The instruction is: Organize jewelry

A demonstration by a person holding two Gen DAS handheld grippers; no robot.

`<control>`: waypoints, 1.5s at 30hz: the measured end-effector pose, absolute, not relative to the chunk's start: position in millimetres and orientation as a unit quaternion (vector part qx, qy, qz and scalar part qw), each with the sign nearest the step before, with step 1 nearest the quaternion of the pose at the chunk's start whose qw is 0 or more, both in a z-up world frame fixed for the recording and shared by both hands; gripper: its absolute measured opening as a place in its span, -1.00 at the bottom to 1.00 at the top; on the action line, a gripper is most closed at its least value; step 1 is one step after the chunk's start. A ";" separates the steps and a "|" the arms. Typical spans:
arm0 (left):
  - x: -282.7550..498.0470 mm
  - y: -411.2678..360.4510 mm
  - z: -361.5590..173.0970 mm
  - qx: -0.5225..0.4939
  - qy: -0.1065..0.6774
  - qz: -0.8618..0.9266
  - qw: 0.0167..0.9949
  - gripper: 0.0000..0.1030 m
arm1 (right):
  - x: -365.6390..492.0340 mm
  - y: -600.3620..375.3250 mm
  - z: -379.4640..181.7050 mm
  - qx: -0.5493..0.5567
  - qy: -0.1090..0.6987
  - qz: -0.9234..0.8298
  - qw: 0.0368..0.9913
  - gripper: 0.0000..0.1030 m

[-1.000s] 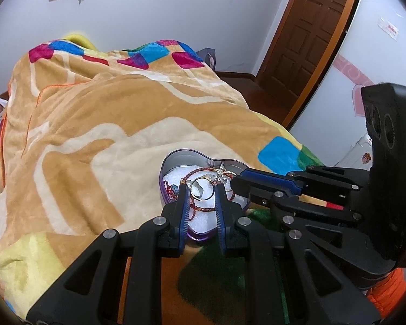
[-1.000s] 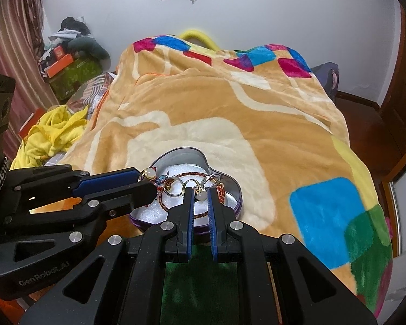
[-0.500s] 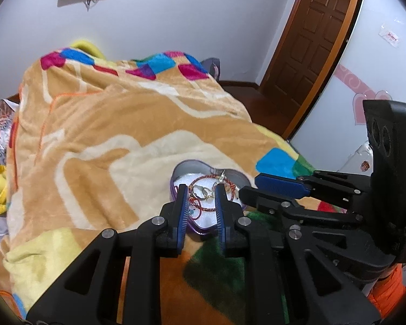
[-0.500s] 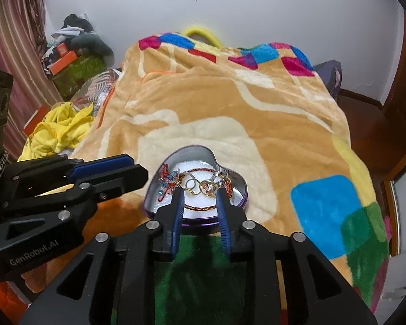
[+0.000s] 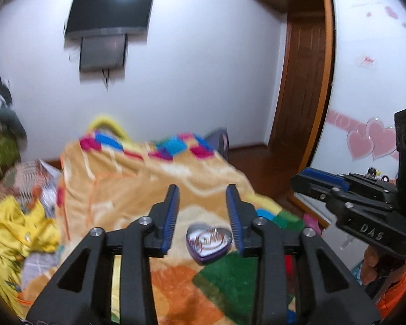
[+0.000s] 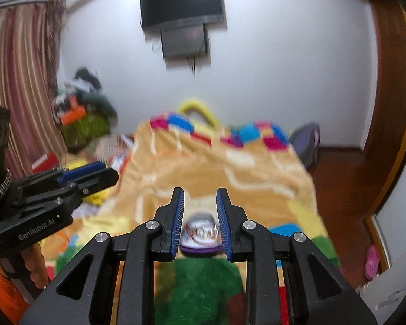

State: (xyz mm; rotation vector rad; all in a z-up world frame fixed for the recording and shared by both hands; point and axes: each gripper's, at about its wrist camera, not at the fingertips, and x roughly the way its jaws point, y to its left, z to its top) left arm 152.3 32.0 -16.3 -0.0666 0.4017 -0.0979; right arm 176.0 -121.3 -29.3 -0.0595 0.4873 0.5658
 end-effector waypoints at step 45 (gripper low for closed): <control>30.3 9.8 19.0 -0.021 0.086 0.018 0.996 0.97 | 49.6 -142.4 15.1 -0.008 0.083 0.204 0.975 0.68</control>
